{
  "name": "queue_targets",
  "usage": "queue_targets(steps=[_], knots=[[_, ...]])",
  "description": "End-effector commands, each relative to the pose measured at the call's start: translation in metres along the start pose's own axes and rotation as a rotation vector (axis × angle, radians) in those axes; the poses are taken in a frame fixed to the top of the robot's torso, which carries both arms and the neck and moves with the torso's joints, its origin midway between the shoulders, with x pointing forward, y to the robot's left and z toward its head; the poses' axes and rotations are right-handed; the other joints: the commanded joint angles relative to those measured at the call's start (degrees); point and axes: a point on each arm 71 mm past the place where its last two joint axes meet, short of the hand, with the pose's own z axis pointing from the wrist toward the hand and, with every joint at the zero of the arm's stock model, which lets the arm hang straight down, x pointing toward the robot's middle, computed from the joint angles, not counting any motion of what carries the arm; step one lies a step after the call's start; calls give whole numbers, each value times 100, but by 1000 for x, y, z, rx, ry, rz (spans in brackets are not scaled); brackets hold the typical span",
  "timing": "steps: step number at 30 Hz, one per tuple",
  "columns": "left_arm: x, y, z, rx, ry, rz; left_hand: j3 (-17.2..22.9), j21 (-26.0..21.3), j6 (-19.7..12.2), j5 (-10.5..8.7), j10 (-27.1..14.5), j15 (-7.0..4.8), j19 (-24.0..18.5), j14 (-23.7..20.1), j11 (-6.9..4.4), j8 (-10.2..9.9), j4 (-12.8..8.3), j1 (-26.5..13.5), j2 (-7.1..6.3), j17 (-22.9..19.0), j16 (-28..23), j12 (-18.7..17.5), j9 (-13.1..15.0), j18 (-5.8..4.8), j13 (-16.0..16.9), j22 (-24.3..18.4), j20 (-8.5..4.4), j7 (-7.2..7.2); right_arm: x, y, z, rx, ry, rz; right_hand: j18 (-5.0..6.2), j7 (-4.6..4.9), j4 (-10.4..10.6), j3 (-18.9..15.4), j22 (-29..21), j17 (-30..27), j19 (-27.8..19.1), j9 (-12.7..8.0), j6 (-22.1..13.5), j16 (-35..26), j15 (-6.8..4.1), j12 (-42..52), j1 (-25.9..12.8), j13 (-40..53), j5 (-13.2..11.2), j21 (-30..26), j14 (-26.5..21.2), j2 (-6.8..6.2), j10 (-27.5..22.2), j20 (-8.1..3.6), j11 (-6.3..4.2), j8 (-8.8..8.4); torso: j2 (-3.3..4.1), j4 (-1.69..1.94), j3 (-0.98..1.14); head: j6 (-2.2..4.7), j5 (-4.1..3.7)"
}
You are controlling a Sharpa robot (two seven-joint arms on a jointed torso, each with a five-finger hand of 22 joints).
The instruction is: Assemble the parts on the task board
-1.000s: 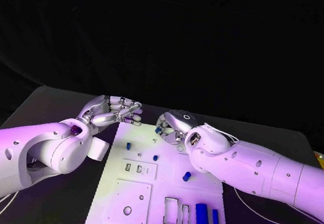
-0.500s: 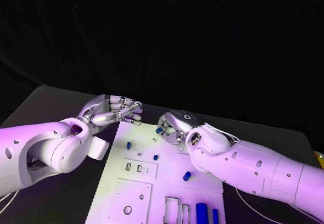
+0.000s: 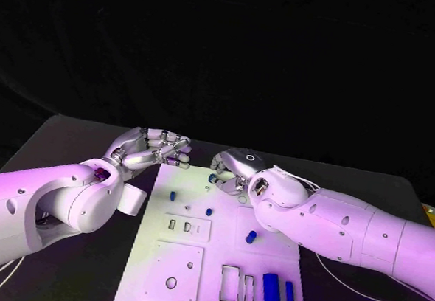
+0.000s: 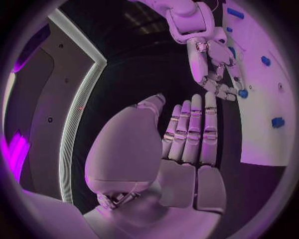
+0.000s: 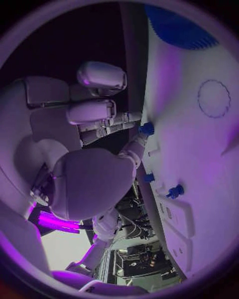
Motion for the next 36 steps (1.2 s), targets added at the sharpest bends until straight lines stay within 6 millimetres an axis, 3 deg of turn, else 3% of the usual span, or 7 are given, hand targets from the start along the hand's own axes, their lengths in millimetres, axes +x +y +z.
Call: queue_targets(steps=[1,16,17,18,23,29,36], knots=[[1,-2,0,6,14,-9,45,19,-16,-26,-15,19,47,2,22,-29,-4,-5,-58,7,-28,-21,4,66,-8,9,-12,25,0,-3,-2,10,-1,-2,48,7,5,-43,-4,10,-26,-9,-56,-21,51,-9,2,-4,-37,-12,246,-48,-32,5,-2,-40,-1,-15,-1,-1,19],[-5,-1,-1,3,4,-9,76,36,-19,-28,-6,23,38,0,24,-36,-6,-1,-66,33,-45,-50,6,63,-3,15,-13,25,-29,-42,-53,81,-9,120,22,27,27,-84,146,100,68,27,92,40,31,134,57,79,70,71,270,-61,286,-3,-33,-47,-65,-73,16,33,-26],[-6,-1,-1,3,4,-10,76,36,-19,-28,-6,23,38,0,24,-36,-6,-1,-66,33,-45,-50,6,63,-3,15,-13,25,-32,-48,-58,95,3,139,16,24,42,-114,176,125,86,26,88,58,19,177,37,108,112,88,277,-102,389,-11,-48,-70,-70,-82,15,39,-22],[-6,-1,-1,2,5,-11,77,36,-19,-29,-4,23,37,-2,24,-36,-7,0,-70,34,-47,-51,6,62,-3,15,-13,23,-34,-53,-63,109,18,157,10,30,113,-247,205,142,99,27,85,77,10,223,-80,158,588,101,280,-273,515,-24,-57,-113,-74,-90,17,39,-22],[-7,-1,-2,1,8,-12,77,36,-19,-29,-4,23,37,-2,24,-36,-7,0,-70,34,-47,-51,6,62,-3,15,-13,23,-39,-75,-79,169,77,203,-13,-14,154,-575,339,263,174,26,-59,149,-54,526,-126,419,819,178,306,-447,981,-72,-143,-233,-95,-134,31,38,-22],[-7,-1,-2,1,9,-12,78,37,-19,-30,-3,23,36,-3,23,-36,-7,-1,-73,36,-49,-53,6,62,-2,15,-12,21,-39,-92,-87,217,125,219,-34,-95,144,-1057,454,329,234,128,-187,202,-155,1376,114,1303,909,227,321,-366,1067,-178,-254,-222,-92,-133,47,19,-13],[-7,-1,-2,0,8,-12,78,37,-19,-30,-3,23,36,-3,23,-36,-7,-1,-73,36,-49,-53,6,62,-2,15,-12,21,-34,-97,-84,236,160,220,-52,-87,413,-1529,592,438,299,313,-330,282,-142,3162,416,3214,979,248,343,-181,180,-174,-242,-138,-84,-109,37,2,8]])
